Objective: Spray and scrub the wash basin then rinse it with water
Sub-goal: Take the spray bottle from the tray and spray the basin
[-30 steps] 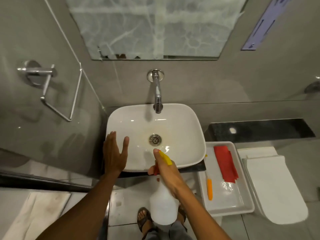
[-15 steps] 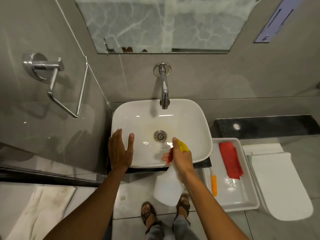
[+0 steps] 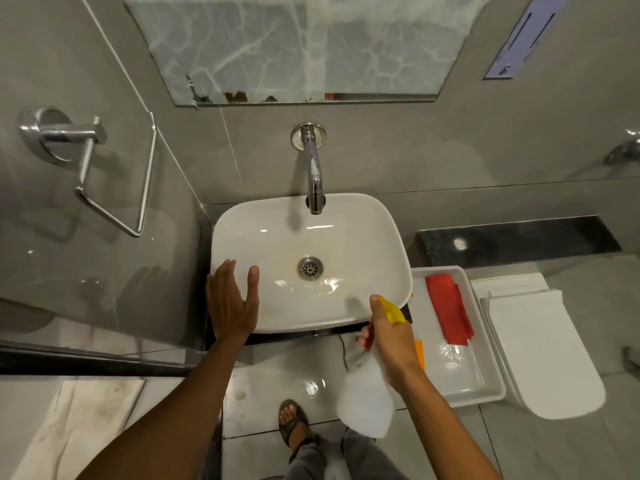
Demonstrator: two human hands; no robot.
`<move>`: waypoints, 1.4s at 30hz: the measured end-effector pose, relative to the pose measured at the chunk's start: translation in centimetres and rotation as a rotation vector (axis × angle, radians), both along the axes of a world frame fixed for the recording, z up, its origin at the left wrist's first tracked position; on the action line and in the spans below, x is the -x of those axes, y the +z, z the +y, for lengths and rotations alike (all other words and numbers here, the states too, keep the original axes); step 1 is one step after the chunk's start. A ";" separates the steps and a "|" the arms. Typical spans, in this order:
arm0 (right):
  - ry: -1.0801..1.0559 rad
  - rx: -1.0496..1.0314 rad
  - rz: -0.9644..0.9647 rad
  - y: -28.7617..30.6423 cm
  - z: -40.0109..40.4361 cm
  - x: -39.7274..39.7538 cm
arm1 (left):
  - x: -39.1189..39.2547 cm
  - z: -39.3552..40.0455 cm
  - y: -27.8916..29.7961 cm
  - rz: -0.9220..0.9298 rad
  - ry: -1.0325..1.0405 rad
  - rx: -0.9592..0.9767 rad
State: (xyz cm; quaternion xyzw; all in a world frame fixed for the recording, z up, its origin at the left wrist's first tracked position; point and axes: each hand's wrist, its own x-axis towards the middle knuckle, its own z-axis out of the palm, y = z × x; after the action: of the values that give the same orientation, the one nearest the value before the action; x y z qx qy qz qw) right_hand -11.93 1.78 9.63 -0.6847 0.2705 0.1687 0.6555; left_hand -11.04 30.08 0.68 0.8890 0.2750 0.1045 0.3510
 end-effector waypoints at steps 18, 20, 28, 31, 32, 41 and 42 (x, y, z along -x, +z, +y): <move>0.192 -0.070 0.050 0.9 10.8 -2.7 | 0.1 0.0 0.2 -0.067 0.081 0.115; 0.136 -0.086 0.026 0.9 10.9 -4.3 | 0.1 0.0 0.1 -0.058 0.084 0.120; -0.037 -0.011 -0.013 0.8 5.1 -7.9 | 0.2 0.0 0.1 -0.035 0.073 0.092; -0.023 0.024 -0.036 0.8 2.2 -6.8 | 0.2 -0.3 0.4 -0.037 0.076 0.073; -0.029 0.041 -0.021 0.7 1.5 -6.3 | 0.2 -0.3 0.5 -0.039 0.075 0.065; 0.101 0.072 -0.039 -1.1 1.1 1.1 | 0.2 -0.4 0.6 -0.060 0.063 0.023; 0.101 0.054 -0.044 -1.3 1.6 1.7 | 0.2 -0.4 0.6 -0.062 0.064 0.023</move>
State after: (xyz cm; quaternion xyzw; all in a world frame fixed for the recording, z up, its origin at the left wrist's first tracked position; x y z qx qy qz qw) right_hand -13.62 3.36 8.32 -0.7184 0.2255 0.1793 0.6331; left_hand -11.23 29.67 1.25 0.8719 0.2936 0.1402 0.3660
